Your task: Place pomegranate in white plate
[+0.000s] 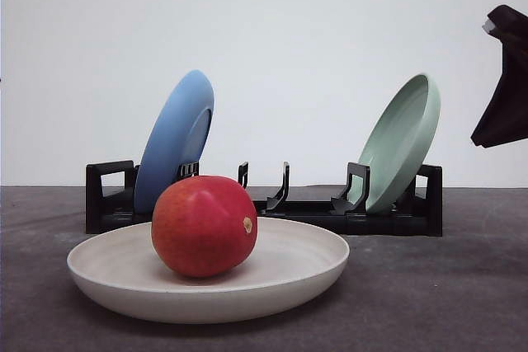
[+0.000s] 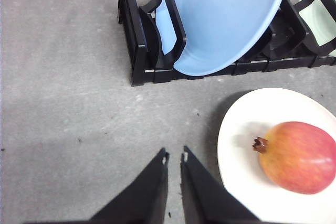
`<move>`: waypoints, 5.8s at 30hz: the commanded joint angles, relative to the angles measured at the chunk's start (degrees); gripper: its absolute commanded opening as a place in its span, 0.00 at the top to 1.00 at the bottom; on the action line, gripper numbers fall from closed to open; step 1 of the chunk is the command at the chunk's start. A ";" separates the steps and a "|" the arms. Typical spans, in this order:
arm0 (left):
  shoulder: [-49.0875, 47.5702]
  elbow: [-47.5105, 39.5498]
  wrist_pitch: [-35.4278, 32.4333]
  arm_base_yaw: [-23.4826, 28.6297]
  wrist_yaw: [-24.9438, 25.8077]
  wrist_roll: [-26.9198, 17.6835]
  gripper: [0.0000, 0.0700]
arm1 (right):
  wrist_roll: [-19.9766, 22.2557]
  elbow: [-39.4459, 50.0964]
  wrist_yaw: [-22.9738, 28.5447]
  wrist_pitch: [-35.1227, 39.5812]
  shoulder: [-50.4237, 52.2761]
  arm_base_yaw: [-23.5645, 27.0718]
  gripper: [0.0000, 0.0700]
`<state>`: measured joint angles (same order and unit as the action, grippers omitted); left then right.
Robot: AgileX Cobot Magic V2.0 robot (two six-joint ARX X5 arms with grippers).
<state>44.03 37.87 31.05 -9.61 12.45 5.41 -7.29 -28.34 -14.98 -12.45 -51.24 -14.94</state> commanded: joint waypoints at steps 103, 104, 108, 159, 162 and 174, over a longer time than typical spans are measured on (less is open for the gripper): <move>-43.85 -37.18 -20.33 9.64 -12.33 -6.39 0.96 | 7.72 27.69 16.80 6.19 51.10 12.39 0.94; -43.85 -37.18 -20.33 9.64 -12.33 -6.38 0.96 | 7.72 27.69 16.75 6.46 51.04 12.69 0.94; -43.85 -37.18 -20.34 9.64 -12.33 -6.38 0.96 | 7.71 27.69 16.55 6.42 51.04 13.05 0.94; -43.85 -37.18 -20.35 9.64 -12.33 -6.38 0.96 | 7.73 27.69 16.55 6.47 51.04 13.03 0.94; -43.85 -37.18 -20.34 9.64 -12.33 -6.38 0.96 | 7.73 27.69 16.55 6.48 51.04 13.03 0.94; -43.85 -37.18 -20.33 9.64 -12.33 -6.38 0.96 | 7.72 27.69 16.55 6.47 51.04 13.03 0.94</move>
<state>0.21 1.32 10.68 0.10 0.23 -0.45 1.08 -0.86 1.55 -6.59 -0.19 -1.86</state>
